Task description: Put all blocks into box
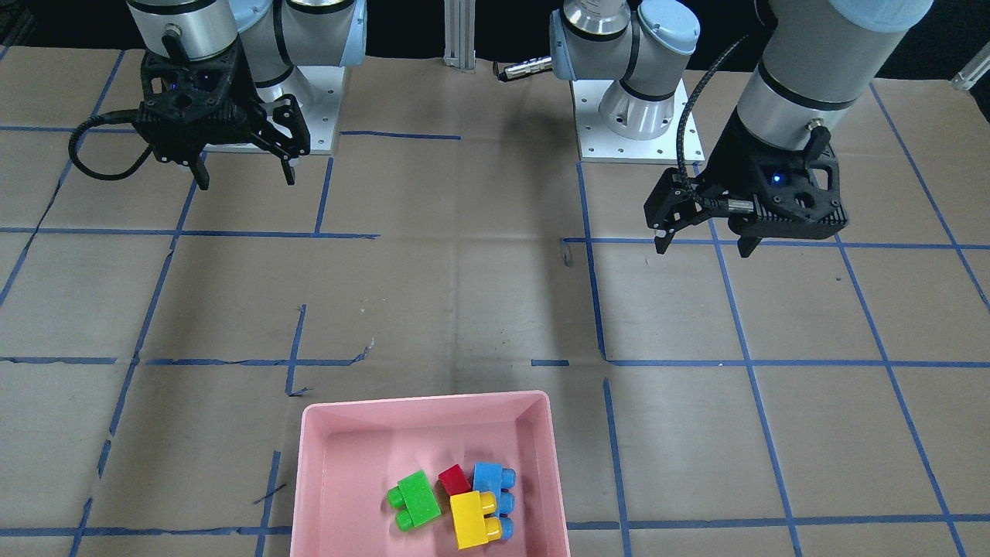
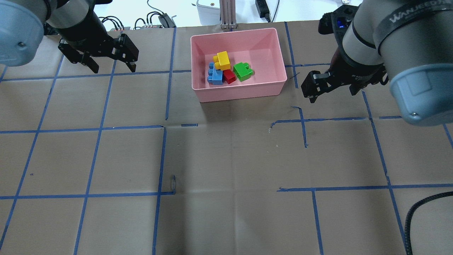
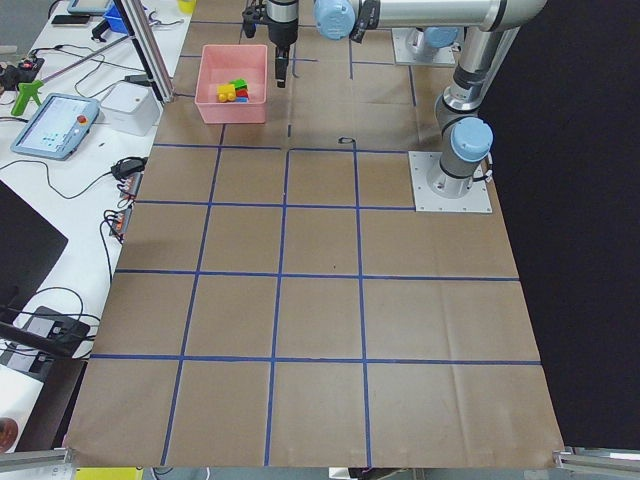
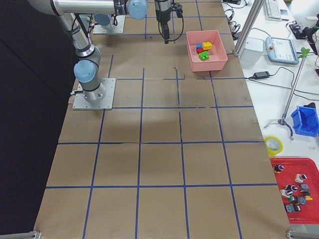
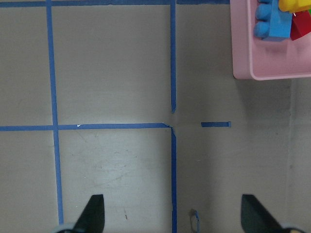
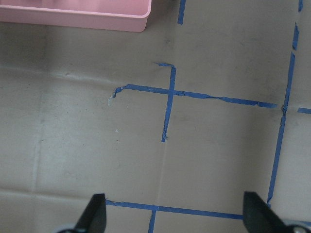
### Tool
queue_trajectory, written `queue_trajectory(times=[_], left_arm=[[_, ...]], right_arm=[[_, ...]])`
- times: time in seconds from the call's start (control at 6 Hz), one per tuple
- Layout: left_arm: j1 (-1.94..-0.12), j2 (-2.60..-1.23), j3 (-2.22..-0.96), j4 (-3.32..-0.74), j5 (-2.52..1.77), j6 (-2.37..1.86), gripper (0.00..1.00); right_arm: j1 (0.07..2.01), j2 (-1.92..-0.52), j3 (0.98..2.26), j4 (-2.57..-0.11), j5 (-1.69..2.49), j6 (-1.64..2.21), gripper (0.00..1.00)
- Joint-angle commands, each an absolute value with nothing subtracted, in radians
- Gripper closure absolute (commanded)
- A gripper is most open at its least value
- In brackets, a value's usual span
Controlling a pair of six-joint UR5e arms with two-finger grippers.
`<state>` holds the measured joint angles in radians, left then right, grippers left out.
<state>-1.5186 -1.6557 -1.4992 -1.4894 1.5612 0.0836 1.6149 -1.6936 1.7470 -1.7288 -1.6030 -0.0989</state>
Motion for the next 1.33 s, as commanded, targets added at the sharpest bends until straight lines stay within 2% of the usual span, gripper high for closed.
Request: queue_trajectory(times=[0.0, 1.17], left_arm=[[-1.519, -1.657, -1.493, -1.493, 1.562, 0.084, 0.00], [-1.519, -1.657, -1.480, -1.505, 1.560, 0.086, 0.00]], right_arm=[[1.614, -1.695, 1.741, -1.729, -1.603, -0.100, 0.00], [1.612, -1.674, 1.733, -1.729, -1.603, -0.101, 0.00]])
